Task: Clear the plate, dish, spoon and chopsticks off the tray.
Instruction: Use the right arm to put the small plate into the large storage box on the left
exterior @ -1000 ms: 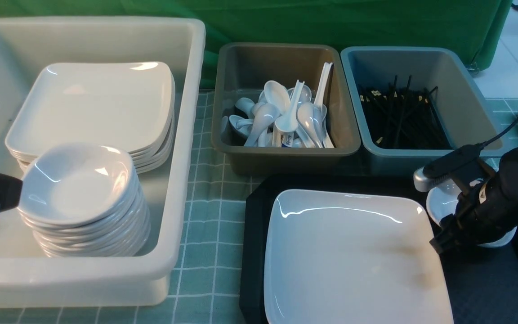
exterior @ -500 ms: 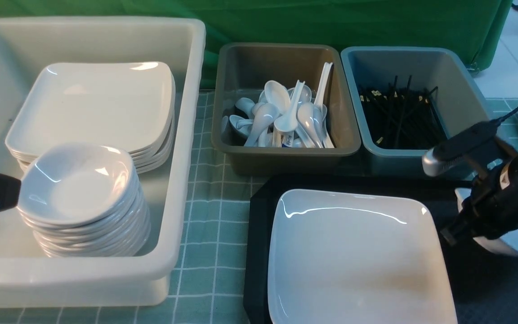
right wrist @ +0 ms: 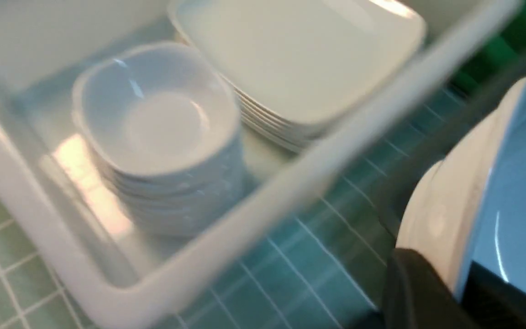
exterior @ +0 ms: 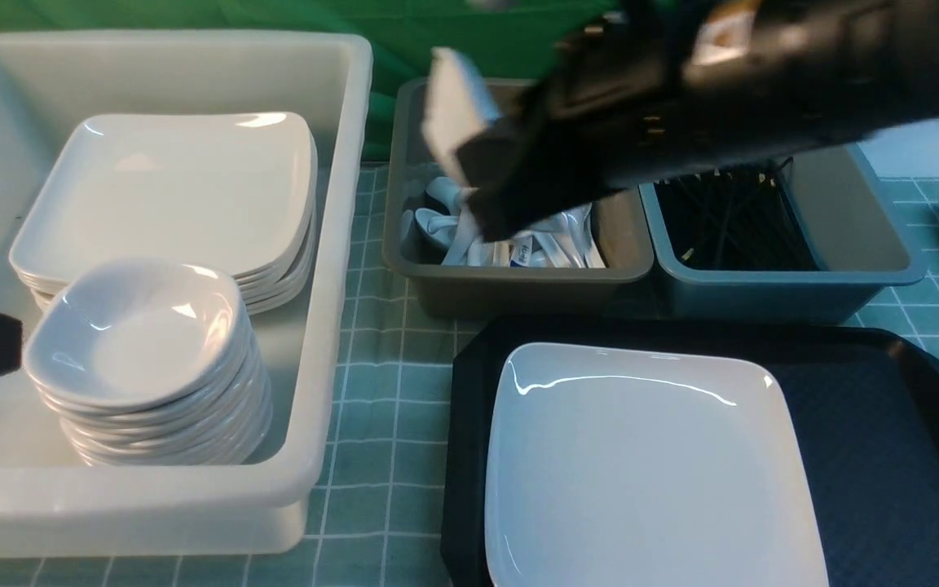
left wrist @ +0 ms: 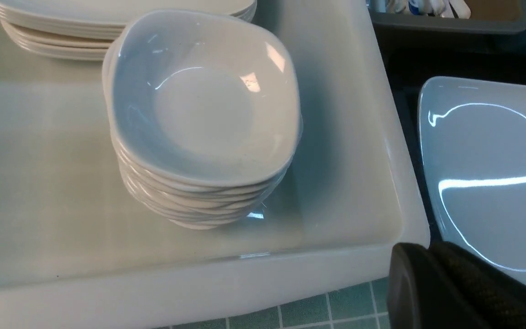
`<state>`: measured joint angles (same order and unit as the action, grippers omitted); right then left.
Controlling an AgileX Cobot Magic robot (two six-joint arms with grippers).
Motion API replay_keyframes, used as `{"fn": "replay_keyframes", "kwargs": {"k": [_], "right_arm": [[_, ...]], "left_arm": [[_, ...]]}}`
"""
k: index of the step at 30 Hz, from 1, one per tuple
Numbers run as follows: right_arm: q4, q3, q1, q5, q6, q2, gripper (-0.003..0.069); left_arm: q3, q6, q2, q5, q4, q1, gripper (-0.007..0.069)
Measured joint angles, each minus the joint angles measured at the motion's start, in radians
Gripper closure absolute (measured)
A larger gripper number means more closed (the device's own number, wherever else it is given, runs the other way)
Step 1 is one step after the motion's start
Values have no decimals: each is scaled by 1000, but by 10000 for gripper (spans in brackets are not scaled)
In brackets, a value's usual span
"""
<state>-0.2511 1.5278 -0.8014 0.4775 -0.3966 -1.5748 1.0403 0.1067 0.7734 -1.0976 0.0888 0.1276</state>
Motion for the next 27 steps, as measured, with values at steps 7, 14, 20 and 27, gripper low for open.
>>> {"fn": "replay_keyframes", "kwargs": {"k": [7, 14, 20, 27], "right_arm": [[-5, 332, -210, 1, -28, -355, 604], [0, 503, -251, -1, -69, -522, 596], [25, 522, -254, -6, -77, -567, 452], [41, 525, -255, 32, -91, -567, 277]], "left_arm": [[0, 213, -113, -11, -253, 0, 615], [0, 240, -161, -59, -296, 0, 615], [0, 233, -161, -68, -303, 0, 615], [0, 214, -161, -71, -303, 0, 615]]}}
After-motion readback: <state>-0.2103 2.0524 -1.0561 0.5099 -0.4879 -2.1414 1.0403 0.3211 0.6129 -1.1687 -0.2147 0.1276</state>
